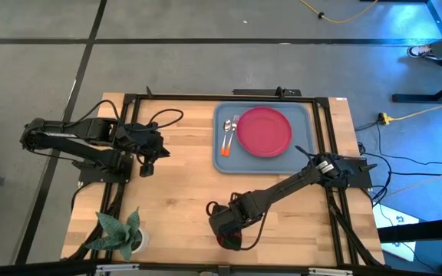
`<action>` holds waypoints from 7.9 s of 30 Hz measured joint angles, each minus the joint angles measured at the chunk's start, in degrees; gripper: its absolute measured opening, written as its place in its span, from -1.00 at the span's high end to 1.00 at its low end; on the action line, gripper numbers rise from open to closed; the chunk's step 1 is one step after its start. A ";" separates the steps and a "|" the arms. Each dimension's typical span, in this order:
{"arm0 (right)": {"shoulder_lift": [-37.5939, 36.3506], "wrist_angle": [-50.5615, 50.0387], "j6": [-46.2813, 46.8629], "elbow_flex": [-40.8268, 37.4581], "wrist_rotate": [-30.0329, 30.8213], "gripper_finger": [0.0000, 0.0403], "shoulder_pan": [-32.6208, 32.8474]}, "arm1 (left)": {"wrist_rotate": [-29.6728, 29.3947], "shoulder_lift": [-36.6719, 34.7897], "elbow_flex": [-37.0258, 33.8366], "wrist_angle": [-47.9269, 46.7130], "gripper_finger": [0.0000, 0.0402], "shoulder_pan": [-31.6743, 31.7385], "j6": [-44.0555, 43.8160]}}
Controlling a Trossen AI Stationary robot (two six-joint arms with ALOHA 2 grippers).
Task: Pick and place plate/cup/fork/spoon on tray
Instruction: Put the red cup on the blue tray, then adjust the red plate
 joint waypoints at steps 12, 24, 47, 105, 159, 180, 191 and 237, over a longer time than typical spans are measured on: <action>-1.27 -12.84 6.80 1.07 6.12 0.95 -0.86 | 0.00 0.01 -0.02 0.00 0.86 0.02 0.00; -2.13 -30.18 6.61 10.32 13.05 0.95 -3.16 | 0.00 0.01 -0.02 0.02 0.86 0.02 0.39; -30.15 -30.30 19.14 -15.76 25.82 0.95 -9.00 | 0.01 0.01 -0.02 -0.33 0.86 0.00 1.95; -56.65 -9.33 3.46 -47.76 20.00 0.95 -77.70 | -4.96 0.62 -0.04 7.48 0.86 0.09 11.93; -50.31 5.30 5.13 -61.18 15.12 0.70 -82.09 | -4.94 0.60 -0.02 6.16 0.86 0.08 12.28; -57.62 3.78 6.61 -60.96 15.73 0.63 -81.84 | -4.94 0.60 -0.02 6.17 0.86 0.07 12.25; -66.88 3.31 -5.38 -60.92 11.13 0.63 -71.28 | -10.52 0.68 -0.02 6.19 0.86 0.08 8.47; -33.66 21.34 -5.29 -60.87 12.29 0.99 -44.06 | -10.97 13.36 0.02 11.08 0.86 0.07 4.83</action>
